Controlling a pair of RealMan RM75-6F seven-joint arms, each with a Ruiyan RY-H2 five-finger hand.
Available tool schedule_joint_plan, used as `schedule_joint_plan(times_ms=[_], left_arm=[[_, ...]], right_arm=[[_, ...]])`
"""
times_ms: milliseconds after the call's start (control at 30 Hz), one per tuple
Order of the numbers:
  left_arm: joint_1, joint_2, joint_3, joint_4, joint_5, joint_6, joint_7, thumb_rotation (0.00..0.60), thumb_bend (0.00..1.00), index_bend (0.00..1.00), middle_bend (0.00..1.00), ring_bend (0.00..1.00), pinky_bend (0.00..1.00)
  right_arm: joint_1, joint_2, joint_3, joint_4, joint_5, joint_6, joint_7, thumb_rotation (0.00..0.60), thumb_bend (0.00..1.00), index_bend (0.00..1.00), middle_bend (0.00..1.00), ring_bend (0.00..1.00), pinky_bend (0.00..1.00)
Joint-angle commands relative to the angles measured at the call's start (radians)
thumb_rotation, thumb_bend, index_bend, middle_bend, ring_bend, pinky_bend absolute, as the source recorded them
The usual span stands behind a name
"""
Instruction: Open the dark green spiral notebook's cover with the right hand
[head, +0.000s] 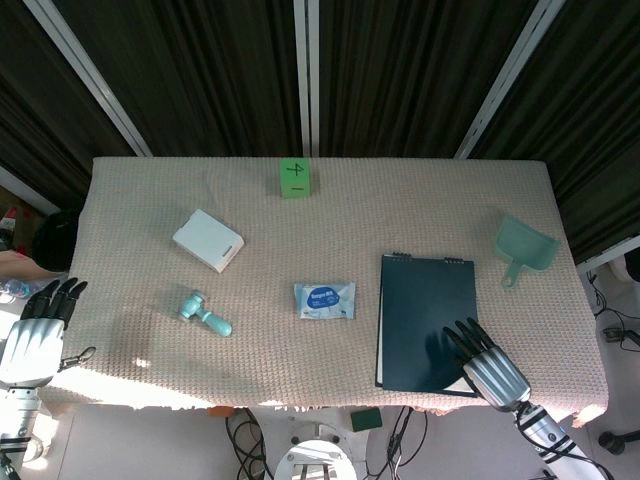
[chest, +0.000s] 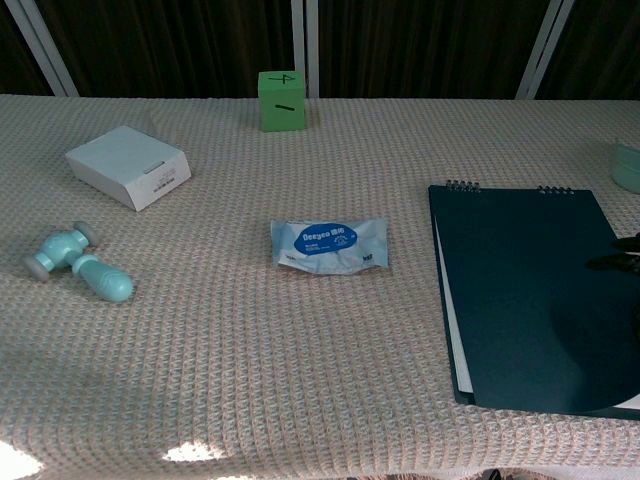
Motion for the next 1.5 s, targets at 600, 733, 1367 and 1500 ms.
schedule_joint_plan(times_ms=[600,733,1367,1500], left_arm=[[-0.005,0.004,0.001,-0.012,0.005,-0.003,0.009,0.6,0.03,0.09,0.08,0.05,0.15],[-0.003,0.006,0.001,-0.012,0.005,0.0,0.008,0.6,0.03,0.09,0.08,0.05,0.15],[0.001,0.007,-0.007,0.023,-0.024,-0.011,-0.036,0.6,0.03,0.09,0.08,0.05,0.15],[-0.005,0.007,-0.011,0.026,-0.033,-0.022,-0.035,0.6,0.03,0.09,0.08,0.05,0.15]], right_arm=[[0.025,-0.017,0.04,-0.037,0.022,-0.015,0.064,0.6,0.59,0.96,0.09,0.0,0.0],[0.069,-0.013,0.094,-0.08,0.036,-0.027,0.075,0.6,0.59,0.98,0.11,0.0,0.0],[0.351,-0.06,0.539,-0.026,0.506,-0.294,0.04,0.6,0.62,1.0,0.2,0.0,0.0],[0.418,-0.086,0.621,0.052,0.704,-0.43,0.074,0.6,0.62,1.0,0.22,0.0,0.0]])
